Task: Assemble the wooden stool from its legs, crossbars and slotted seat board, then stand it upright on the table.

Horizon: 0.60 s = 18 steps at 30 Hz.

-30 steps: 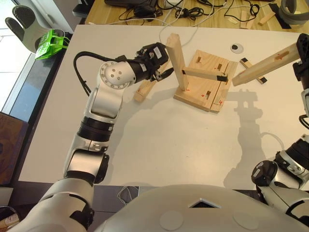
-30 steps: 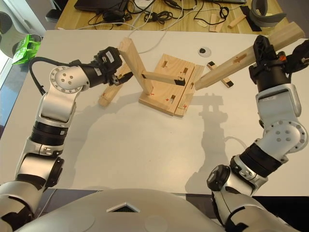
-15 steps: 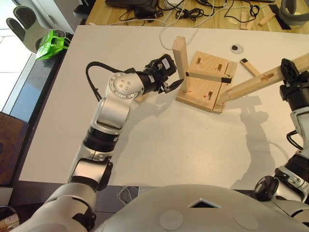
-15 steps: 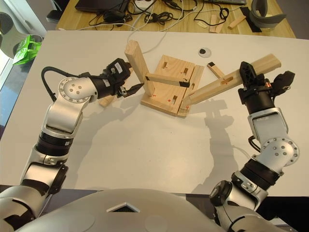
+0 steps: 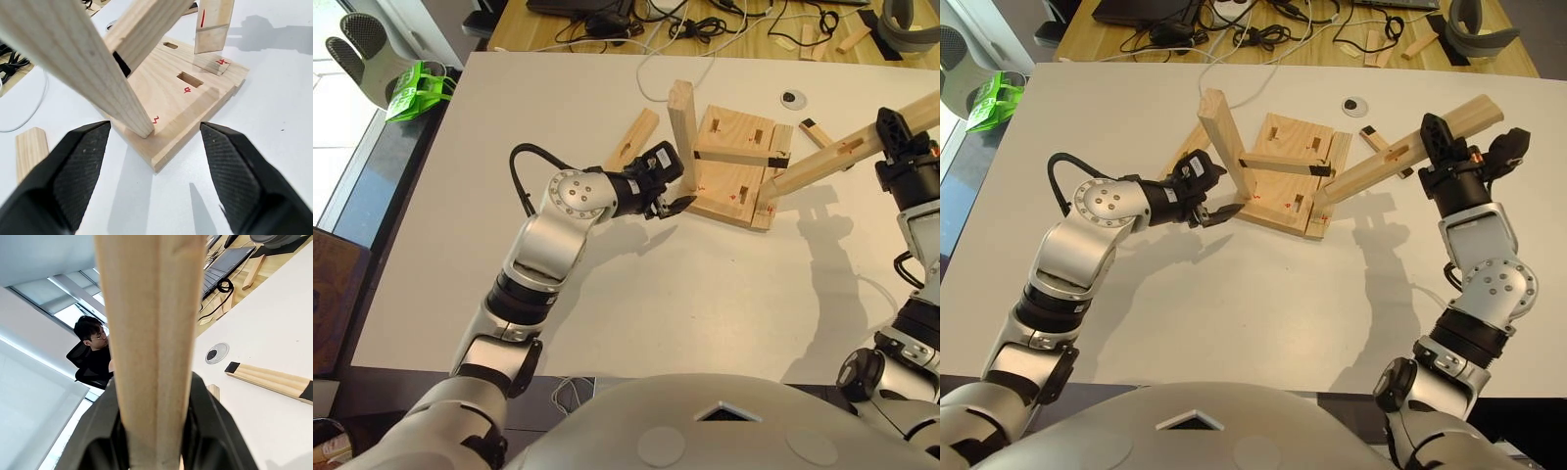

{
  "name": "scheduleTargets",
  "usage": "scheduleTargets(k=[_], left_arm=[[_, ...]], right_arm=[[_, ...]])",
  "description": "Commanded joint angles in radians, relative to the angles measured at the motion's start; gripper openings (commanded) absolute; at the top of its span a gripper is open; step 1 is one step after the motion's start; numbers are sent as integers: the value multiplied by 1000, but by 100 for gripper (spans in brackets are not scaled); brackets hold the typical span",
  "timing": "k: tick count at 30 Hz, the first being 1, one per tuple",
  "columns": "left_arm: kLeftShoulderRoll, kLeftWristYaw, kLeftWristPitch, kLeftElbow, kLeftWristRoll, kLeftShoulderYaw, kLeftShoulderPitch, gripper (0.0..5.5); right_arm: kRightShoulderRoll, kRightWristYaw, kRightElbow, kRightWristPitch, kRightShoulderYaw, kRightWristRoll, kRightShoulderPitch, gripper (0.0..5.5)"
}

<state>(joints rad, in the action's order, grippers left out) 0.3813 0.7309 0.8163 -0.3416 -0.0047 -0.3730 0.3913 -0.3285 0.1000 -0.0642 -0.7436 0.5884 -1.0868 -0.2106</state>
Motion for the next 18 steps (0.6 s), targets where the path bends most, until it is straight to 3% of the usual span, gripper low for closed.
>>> scheduleTargets(k=[1,18], left_arm=[[-35,-15,57,-35,-53,20,17,339],[-64,-96,146,-79,-169,43,39,339]], right_arm=[[-24,37,6,-1,-27,23,-4,101],[-44,157,90,125,-117,222,-5,101]])
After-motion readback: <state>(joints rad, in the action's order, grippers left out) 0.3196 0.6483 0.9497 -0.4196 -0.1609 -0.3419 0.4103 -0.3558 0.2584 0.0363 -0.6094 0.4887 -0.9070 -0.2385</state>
